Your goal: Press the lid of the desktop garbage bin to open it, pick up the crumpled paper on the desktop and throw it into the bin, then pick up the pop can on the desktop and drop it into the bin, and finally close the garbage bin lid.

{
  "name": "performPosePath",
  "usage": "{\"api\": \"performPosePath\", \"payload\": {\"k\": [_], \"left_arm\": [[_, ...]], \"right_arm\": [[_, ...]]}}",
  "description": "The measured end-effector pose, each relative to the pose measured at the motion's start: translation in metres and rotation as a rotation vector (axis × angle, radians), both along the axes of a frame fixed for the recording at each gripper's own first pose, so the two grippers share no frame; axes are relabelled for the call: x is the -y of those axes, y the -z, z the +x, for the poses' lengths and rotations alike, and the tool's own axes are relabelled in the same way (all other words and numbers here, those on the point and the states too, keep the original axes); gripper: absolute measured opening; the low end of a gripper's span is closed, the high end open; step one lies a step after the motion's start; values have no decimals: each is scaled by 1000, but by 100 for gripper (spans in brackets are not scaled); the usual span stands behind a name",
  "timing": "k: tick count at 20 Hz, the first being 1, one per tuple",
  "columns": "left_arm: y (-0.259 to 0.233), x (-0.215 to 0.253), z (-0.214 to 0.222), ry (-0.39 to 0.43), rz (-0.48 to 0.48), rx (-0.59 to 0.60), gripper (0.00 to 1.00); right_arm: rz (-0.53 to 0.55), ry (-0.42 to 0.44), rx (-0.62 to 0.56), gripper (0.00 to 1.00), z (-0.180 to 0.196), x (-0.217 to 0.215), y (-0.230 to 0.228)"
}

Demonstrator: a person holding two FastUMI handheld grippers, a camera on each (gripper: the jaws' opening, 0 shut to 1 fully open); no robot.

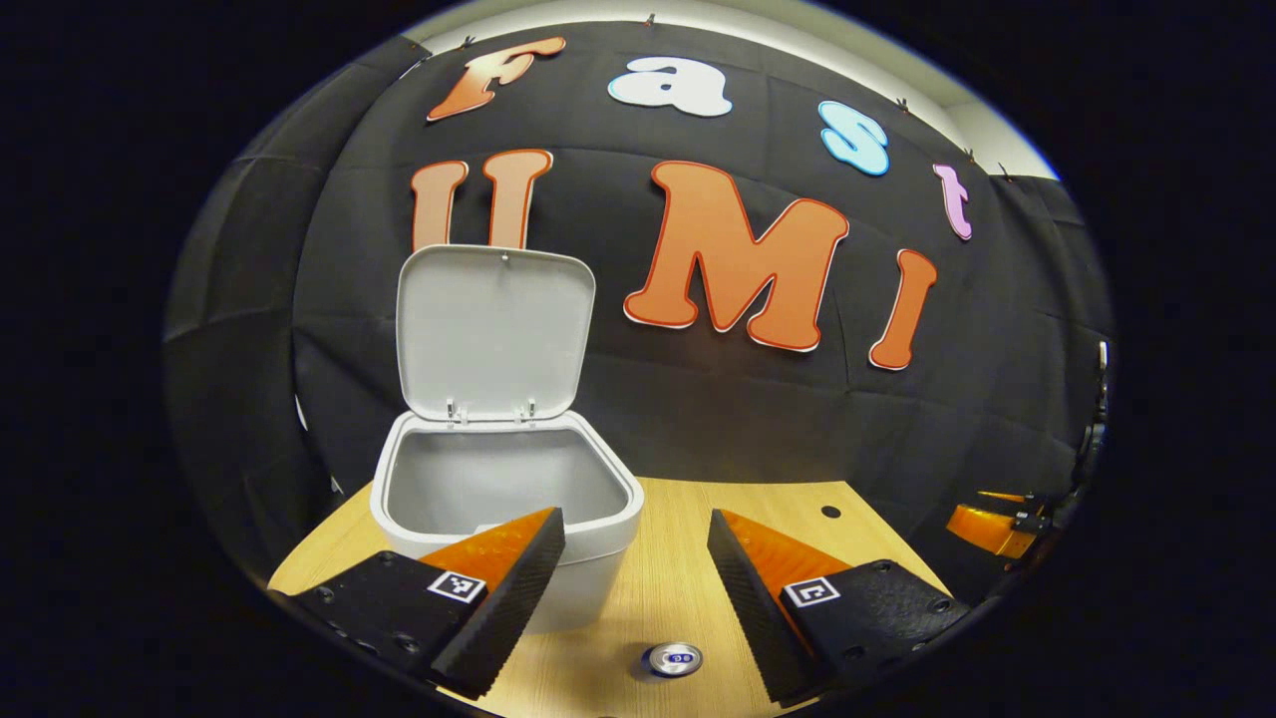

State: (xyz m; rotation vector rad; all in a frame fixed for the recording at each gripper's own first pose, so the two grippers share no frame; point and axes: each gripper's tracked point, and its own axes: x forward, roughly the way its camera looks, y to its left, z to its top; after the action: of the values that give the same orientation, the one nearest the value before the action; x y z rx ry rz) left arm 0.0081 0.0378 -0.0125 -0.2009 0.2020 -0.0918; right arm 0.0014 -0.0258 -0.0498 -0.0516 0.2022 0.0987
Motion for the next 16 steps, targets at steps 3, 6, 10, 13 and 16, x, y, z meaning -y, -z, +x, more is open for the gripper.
{"api": "performPosePath", "payload": {"k": [3, 6, 10, 13, 16], "left_arm": [[4, -2, 2, 19, 32, -6, 93], [6, -3, 6, 41, 71, -1, 92], [13, -6, 15, 71, 81, -21, 92], [25, -13, 20, 97, 89, -67, 92], [25, -17, 22, 118, 107, -72, 90]], "right_arm": [[11, -36, -120, 95, -5, -6, 51], [5, -6, -274, 95, -8, -7, 117], [106, 29, -439, 96, -23, -12, 188], [129, 64, -524, 96, -25, -14, 231], [135, 92, -594, 96, -31, -19, 257]]}}
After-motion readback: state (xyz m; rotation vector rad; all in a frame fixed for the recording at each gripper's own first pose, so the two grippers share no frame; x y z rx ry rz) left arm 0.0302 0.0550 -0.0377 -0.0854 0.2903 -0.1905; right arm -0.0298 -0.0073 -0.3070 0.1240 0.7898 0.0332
